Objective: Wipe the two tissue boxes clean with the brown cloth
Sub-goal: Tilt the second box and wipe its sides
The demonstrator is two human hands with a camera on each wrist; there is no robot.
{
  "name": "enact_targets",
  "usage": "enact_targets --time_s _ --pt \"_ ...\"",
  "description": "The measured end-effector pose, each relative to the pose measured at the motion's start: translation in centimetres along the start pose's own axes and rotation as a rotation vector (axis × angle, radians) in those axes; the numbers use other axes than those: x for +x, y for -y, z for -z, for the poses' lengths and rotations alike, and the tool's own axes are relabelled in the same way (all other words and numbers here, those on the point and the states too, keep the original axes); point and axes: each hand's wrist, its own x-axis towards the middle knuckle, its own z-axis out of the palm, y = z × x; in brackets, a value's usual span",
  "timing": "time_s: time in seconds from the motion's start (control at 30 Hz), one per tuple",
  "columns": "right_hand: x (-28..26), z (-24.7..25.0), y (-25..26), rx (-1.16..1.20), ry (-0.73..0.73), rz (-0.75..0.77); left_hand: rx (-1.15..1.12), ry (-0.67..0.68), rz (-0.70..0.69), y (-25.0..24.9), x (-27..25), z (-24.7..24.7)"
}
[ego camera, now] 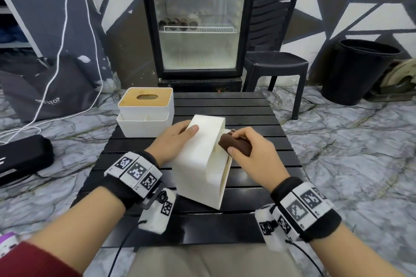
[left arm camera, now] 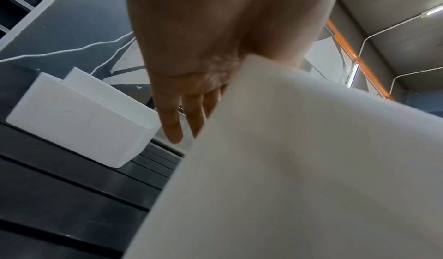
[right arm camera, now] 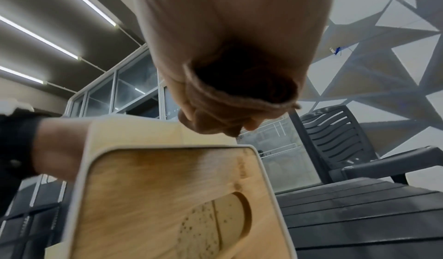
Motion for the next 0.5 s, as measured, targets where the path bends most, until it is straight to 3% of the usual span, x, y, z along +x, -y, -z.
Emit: enact_targets --time_s 0.17,0.4,0.5 --pt "2.1 -0.5 -0.5 -0.185 -0.014 -0.025 0.116 -0.084 0.046 -0.4 1.0 -1.1" --pt "2.8 -2.2 -0.3 -0.036 0.014 0.033 0.115 -0.108 0.04 -0.5 1.2 -1.3" --pt "2.3 -2.7 -0.8 -0.011 -0.041 0.083 0.123 -0.114 0.037 -0.4 1.2 -1.4"
